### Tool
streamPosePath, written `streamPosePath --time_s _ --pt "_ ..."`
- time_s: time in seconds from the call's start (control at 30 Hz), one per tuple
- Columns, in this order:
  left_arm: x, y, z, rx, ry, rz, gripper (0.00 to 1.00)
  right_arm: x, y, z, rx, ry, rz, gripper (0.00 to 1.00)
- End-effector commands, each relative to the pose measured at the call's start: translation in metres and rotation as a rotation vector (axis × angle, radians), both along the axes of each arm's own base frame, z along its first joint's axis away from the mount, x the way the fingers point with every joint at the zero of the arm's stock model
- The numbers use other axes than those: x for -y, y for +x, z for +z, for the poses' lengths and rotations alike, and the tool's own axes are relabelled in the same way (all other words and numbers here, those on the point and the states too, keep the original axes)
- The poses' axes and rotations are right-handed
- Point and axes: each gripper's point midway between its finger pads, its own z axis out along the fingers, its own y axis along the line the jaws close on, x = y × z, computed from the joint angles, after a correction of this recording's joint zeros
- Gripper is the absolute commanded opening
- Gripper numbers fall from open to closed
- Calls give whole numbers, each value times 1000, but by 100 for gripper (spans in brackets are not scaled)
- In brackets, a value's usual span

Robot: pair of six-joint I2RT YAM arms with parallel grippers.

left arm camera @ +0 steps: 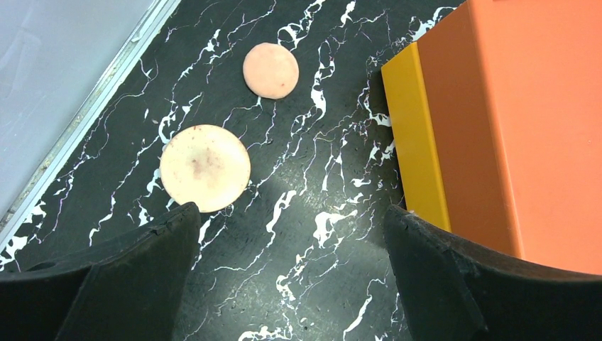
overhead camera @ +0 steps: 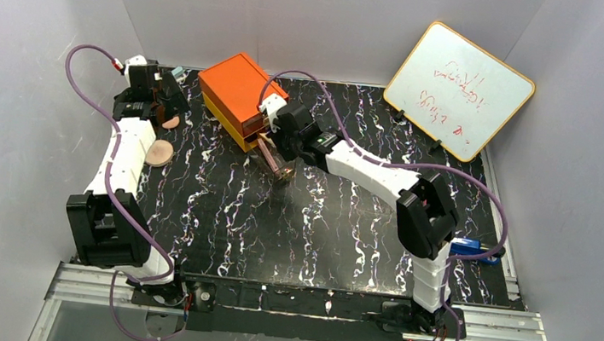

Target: Organize the makeup

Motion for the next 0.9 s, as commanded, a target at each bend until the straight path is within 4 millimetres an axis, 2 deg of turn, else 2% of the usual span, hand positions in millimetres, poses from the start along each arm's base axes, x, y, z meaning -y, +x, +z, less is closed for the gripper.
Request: streamPosePath --time_s 0.0,0.1,0.37,0.5,0.6,0.67,0.73,0.87 --pt "-2 -4 -7 -26 -1 1 98 -13 10 -13 -26 13 12 1" --pt "-3 -6 -8 -30 5 3 98 -21 12 -26 -44 8 29 1" --pt "-2 -6 -13 -40 2 5 98 -37 21 -38 -63 6 45 1" --pt "-3 -4 -14 -39 1 4 99 -40 22 -39 -66 8 46 23" --pt "-2 -4 -15 -42 1 4 99 -40 25 -31 -47 21 32 36" --pt "-2 -4 -16 -43 1 3 99 -36 28 -22 -24 29 13 40" --pt "-2 -4 -17 -43 -1 3 98 -31 31 -8 13 47 -18 42" --pt "-1 -5 -20 -44 -8 2 99 -16 36 31 105 110 -90 59"
